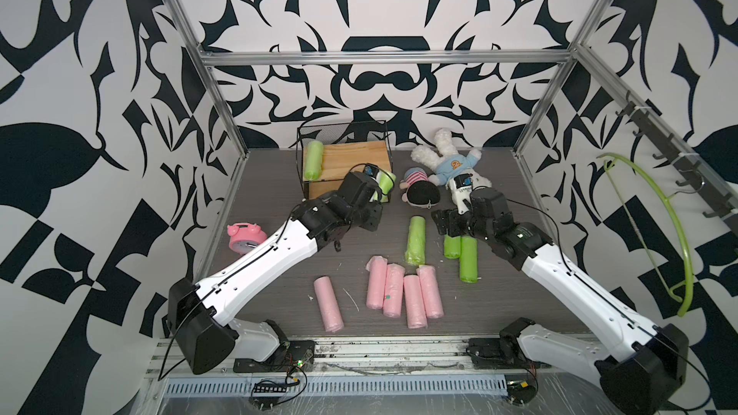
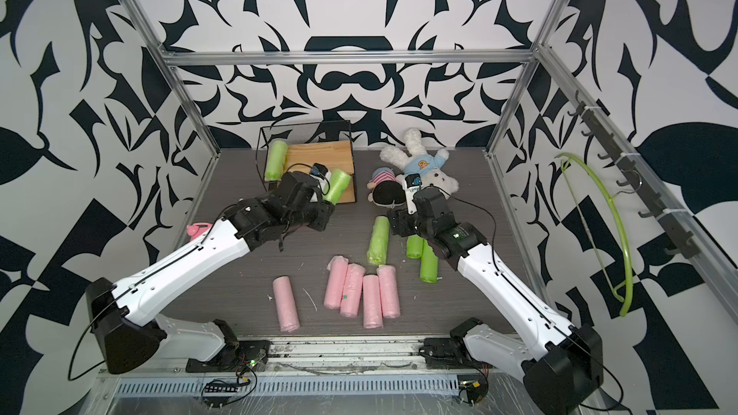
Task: Sort the rolls of trash bags by color and place them on the shelf
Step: Pick up the roll of trash bags from the center of the board, then place the roll of trash bags on the shelf.
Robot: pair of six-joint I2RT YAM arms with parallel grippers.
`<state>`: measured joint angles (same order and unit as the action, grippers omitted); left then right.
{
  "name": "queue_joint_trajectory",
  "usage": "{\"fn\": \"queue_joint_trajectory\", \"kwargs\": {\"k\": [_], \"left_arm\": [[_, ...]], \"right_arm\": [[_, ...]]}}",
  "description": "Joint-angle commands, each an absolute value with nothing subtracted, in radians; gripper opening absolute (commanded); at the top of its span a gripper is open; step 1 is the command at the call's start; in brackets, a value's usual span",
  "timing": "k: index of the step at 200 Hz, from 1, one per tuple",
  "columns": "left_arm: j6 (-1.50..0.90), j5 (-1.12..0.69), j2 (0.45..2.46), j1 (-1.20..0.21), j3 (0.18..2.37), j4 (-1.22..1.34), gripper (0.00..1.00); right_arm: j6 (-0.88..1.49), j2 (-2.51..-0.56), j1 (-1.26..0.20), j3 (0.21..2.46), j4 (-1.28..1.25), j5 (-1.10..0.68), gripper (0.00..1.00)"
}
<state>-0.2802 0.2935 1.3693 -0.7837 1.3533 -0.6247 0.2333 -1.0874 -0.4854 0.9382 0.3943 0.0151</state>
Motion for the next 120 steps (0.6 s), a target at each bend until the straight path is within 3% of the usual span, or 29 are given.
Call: {"fn": "queue_joint_trajectory", "kwargs": {"k": [1,44,120], "left_arm": [[-0.276,0.366,1.379,-0.697,1.414,-0.644,0.38],[-0.264,0.388,1.520,-0.582,1.533,-0.692,0.37],[-0.226,0.479,1.674,-0.564,1.713,-0.749,0.38]], "right_arm": [[0.224,-1.079,-0.517,0.993,0.351,-0.017,0.83],[0.162,-1.085,-0.589,1.013,0.250,-0.078,0.84],[0.175,-1.200,-0.648,1.011,0.086,-0.126,0.84]]}}
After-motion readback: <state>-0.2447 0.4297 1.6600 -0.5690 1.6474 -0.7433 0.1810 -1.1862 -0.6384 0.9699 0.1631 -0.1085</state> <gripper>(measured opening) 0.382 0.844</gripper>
